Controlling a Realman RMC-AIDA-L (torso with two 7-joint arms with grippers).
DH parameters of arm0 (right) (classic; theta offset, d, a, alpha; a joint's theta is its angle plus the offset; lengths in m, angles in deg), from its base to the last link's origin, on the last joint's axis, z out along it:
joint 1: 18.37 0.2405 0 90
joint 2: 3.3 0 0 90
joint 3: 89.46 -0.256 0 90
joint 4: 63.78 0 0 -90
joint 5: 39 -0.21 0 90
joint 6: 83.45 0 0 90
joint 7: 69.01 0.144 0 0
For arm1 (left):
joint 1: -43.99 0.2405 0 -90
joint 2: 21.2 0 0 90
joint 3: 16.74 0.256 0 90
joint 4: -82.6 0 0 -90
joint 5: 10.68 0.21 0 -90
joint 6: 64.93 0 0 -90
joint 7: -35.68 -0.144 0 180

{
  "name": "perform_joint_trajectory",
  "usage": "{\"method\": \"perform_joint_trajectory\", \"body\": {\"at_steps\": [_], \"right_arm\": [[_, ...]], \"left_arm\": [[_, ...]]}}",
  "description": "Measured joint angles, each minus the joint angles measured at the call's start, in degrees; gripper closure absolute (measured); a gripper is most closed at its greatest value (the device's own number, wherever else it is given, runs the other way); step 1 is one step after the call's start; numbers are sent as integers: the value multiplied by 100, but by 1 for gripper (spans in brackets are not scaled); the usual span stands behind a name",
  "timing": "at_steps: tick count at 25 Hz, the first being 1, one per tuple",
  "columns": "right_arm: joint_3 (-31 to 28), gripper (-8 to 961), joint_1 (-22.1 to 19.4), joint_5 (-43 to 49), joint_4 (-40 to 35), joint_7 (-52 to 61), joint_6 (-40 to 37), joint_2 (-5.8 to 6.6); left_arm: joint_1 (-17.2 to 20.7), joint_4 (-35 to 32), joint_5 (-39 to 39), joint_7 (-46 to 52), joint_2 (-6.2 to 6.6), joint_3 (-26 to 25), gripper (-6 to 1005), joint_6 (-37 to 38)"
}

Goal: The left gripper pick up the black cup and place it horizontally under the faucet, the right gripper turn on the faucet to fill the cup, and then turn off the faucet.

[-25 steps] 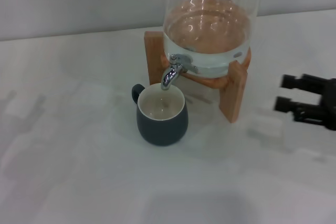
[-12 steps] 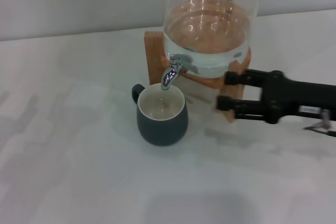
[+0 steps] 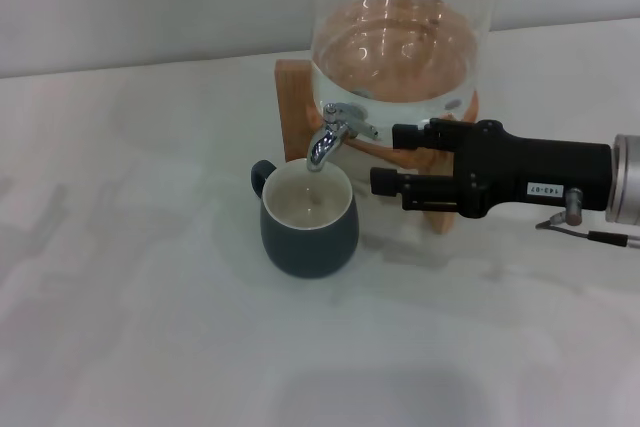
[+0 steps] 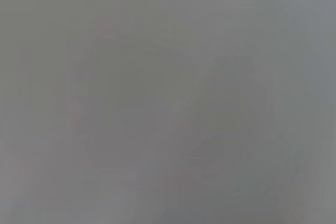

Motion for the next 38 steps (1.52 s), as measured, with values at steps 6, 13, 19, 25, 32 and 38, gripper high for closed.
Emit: {"method": "perform_joint_trajectory", "body": {"at_steps": [6, 13, 19, 25, 32, 38], "right_arm": [[65, 187, -122, -13, -273, 143, -345, 11], [197, 188, -132, 10, -363, 247, -614, 15], [300, 188, -110, 33, -419, 274, -655, 15], [370, 188, -80, 30, -422, 274, -676, 16], [603, 188, -21, 39, -440, 274, -807, 15], [655, 188, -9, 64, -501, 263, -682, 15]], "left_arm": [[-1, 0, -2, 0, 0, 0, 119, -6], [10, 0, -87, -3, 4, 0, 119, -10], [17, 0, -139, -25, 9, 0, 119, -1], [17, 0, -152, -33, 9, 0, 119, 13], [24, 0, -152, -35, 9, -6, 119, 18], [28, 0, -152, -35, 9, -9, 119, 20]]}}
